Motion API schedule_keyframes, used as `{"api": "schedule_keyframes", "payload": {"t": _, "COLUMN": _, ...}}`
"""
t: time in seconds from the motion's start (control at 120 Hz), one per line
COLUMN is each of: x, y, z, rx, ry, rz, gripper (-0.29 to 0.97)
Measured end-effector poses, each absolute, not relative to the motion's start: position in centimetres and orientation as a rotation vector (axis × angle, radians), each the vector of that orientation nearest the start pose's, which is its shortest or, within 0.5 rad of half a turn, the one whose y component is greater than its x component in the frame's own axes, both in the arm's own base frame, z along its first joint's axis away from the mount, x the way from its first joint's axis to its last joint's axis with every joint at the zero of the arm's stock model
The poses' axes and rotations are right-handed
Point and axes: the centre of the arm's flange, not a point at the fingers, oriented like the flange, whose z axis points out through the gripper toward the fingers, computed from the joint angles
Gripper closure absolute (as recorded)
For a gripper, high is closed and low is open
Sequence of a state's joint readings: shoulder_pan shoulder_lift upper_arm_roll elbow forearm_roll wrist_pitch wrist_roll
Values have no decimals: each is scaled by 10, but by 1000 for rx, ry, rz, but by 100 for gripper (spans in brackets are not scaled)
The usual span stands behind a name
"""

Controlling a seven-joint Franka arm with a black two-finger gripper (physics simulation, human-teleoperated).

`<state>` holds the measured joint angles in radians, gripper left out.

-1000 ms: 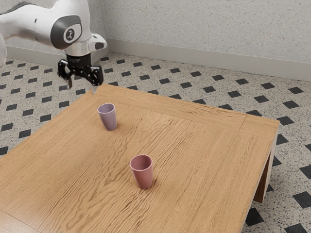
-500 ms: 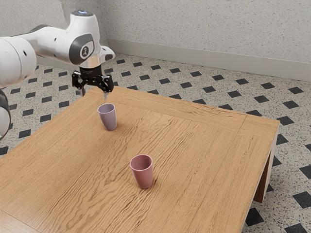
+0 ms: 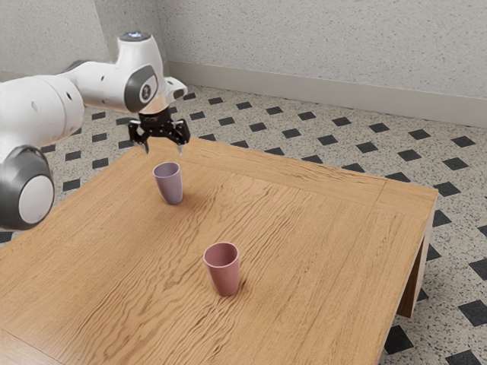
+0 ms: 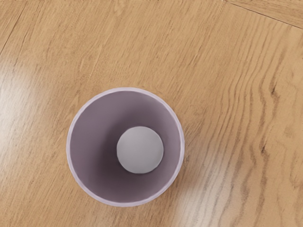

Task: Place the left cup onto the right cup

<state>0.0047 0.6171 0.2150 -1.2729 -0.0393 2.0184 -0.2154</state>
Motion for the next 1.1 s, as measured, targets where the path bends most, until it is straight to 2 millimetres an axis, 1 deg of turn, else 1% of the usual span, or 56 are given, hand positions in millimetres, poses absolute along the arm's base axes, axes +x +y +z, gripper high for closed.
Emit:
{"api": "schedule_keyframes", "payload": {"t": 0.258, "x": 741, "y": 128, "z": 385, "rx": -3002, "ry": -640, "rz": -243, "gripper": 0}}
{"api": "schedule_keyframes", "payload": {"t": 0.542, "x": 749, "y": 136, "z": 363, "rx": -3000, "ry": -657, "rz": -286, "gripper": 0}}
{"api": "schedule_keyframes", "payload": {"t": 0.85, "x": 756, "y": 123, "z": 348, "rx": -3020, "ry": -633, "rz": -310, "gripper": 0}}
{"api": "schedule_keyframes", "payload": {"t": 1.1, "x": 758, "y": 121, "z": 335, "rx": -3024, "ry": -629, "rz": -298, "gripper": 0}}
